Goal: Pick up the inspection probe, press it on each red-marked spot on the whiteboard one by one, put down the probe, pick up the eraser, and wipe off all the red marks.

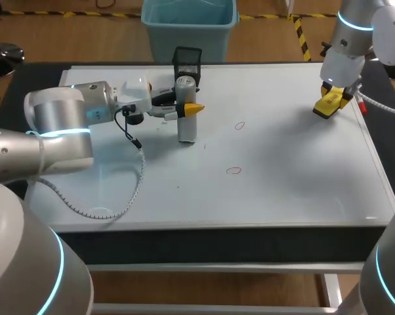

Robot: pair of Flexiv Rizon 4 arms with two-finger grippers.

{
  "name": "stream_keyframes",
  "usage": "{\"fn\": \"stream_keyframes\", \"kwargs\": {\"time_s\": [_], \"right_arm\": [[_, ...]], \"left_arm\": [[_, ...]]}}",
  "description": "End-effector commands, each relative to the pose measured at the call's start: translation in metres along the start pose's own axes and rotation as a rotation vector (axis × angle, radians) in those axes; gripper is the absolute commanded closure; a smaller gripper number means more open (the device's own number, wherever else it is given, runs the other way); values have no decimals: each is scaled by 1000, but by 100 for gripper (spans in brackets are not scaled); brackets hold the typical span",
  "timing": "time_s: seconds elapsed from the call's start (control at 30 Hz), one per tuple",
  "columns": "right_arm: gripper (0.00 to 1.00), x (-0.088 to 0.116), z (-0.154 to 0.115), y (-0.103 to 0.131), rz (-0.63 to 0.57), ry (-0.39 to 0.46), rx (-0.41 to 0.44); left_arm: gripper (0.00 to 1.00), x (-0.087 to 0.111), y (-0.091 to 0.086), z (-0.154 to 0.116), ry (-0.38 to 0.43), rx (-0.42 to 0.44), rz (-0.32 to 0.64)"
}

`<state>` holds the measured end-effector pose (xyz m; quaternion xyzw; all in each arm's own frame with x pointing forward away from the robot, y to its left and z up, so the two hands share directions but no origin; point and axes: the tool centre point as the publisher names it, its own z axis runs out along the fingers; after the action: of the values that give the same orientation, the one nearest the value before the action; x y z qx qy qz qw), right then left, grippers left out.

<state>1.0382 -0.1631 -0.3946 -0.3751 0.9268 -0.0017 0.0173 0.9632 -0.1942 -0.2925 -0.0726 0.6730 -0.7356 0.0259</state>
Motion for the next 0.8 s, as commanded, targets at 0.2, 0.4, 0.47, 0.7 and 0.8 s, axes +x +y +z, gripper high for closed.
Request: {"fn": "stream_keyframes", "kwargs": {"time_s": [0.2, 0.4, 0.47, 0.7, 0.8], "right_arm": [[100, 0, -1, 0, -2, 2, 1], [100, 0, -1, 0, -2, 2, 1], [100, 0, -1, 0, -2, 2, 1], [100, 0, -1, 0, -2, 2, 1], [100, 0, -1, 0, -2, 2, 1]], "left_arm": [[100, 1, 0, 0, -1, 1, 5], [100, 3, -36, 2, -36, 73, 73], [100, 1, -45, 1, -46, 70, 91], [100, -10, -48, -16, -92, 32, 82], [100, -15, -48, -24, -105, 27, 74]]}}
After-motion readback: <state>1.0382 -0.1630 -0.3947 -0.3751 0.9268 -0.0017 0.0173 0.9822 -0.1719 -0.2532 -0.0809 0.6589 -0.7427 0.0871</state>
